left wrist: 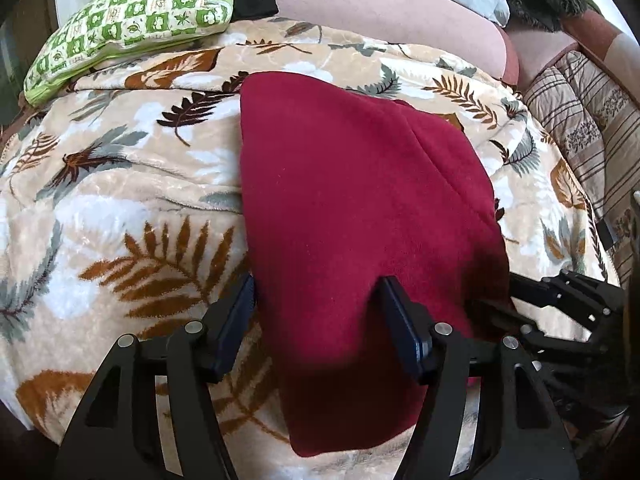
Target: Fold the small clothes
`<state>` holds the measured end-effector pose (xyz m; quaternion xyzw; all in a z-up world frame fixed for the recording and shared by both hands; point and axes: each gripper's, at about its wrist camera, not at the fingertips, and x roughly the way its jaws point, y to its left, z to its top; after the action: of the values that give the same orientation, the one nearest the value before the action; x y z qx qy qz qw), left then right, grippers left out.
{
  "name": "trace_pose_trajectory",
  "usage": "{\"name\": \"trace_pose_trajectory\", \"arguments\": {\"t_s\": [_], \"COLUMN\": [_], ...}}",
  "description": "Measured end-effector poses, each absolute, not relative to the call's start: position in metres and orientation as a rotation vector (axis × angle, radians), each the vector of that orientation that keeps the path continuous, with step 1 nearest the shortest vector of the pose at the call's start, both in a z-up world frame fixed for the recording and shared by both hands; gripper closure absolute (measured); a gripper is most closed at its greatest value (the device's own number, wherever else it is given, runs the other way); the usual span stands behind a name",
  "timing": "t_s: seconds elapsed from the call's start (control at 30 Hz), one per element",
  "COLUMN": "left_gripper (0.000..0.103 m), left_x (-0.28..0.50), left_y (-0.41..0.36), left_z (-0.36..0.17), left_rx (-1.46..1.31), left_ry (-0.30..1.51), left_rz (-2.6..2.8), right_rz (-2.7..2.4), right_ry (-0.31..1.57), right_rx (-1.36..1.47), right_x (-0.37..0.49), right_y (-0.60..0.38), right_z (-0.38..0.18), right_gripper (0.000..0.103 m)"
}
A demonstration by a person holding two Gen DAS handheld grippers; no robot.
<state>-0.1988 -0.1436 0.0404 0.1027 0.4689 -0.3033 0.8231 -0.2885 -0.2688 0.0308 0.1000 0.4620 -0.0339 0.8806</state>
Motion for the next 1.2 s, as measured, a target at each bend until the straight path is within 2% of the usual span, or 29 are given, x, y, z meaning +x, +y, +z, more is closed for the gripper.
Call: {"name": "trace_pose_trajectory", "arguments": {"t_s": [0.13, 0.27, 0.33, 0.57, 1.2], "left_gripper": [0.038, 0.038, 0.038, 0.038, 0.038], "left_x": [-0.201, -0.209, -0.213, -0.224, -0.231], "left_y": [-0.140, -0.137, -0.135, -0.124, -0.111], "left_z": [0.046, 0.055, 0.060, 0.079, 0.103], "left_rx": [0.213, 0.231, 0.237, 0.241, 0.194], "left_ry": [1.001, 0.972, 0.953, 0.876, 0.826], "left_rz": [-0.634, -0.610, -0.602, -0.544, -0.528], "right_rz": [-0.076, -0.084, -0.105, -0.165, -0.189], "right_ry": [0.938, 0.869, 0.831, 0.807, 0.788], "right_rx": [0.236, 0.249, 0.246, 0.236, 0.268], "right_x": [-0.295, -0.308, -0.312, -0.305, -0.301], "right_y": [-0.269, -0.266, -0.262, -0.252, -0.244], "right_z": [0.047, 0.072, 0.083, 0.095, 0.109], "right_gripper": [0.069, 0.064, 0.055, 0.054, 0.053]}}
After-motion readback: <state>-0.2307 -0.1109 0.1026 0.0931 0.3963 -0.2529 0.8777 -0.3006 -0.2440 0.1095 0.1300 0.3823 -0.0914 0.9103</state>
